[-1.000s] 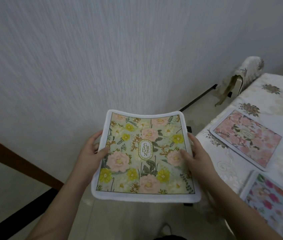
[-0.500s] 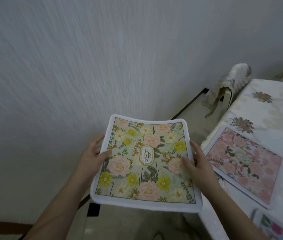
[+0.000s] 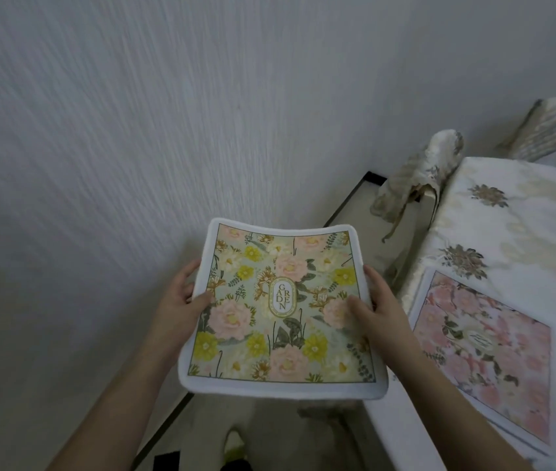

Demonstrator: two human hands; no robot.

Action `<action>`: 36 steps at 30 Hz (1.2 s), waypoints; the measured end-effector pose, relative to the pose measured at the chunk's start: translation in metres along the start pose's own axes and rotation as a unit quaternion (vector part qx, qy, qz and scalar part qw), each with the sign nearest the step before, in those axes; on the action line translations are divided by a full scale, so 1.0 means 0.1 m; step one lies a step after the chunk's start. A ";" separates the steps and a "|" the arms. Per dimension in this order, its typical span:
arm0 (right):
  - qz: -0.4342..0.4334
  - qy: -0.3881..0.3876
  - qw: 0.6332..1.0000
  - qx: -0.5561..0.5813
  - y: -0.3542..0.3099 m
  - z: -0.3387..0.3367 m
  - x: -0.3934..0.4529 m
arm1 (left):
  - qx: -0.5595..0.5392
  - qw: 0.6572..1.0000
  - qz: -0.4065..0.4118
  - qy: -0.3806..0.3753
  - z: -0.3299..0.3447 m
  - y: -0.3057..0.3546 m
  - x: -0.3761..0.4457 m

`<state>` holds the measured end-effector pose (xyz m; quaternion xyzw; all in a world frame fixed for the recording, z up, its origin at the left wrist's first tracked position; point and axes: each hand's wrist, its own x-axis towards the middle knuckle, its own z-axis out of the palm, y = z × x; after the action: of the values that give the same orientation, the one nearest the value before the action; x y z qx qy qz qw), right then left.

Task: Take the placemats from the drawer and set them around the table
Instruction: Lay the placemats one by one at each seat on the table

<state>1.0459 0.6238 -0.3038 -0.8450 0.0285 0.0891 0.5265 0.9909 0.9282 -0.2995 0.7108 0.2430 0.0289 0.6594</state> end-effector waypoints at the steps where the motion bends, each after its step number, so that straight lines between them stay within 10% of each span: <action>1: -0.001 0.008 1.000 0.003 -0.03 0.03 0.07 | -0.001 1.000 0.004 -0.010 -0.03 0.02 0.14; 36: 0.090 0.196 0.969 0.123 0.09 -0.70 2.30 | 0.035 0.970 0.035 -0.236 1.85 1.35 3.20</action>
<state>1.2784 0.5678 -0.3236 -0.7684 0.2178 -0.0351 0.6007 1.3811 0.8787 -0.2841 0.7279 0.0563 -0.1255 0.6717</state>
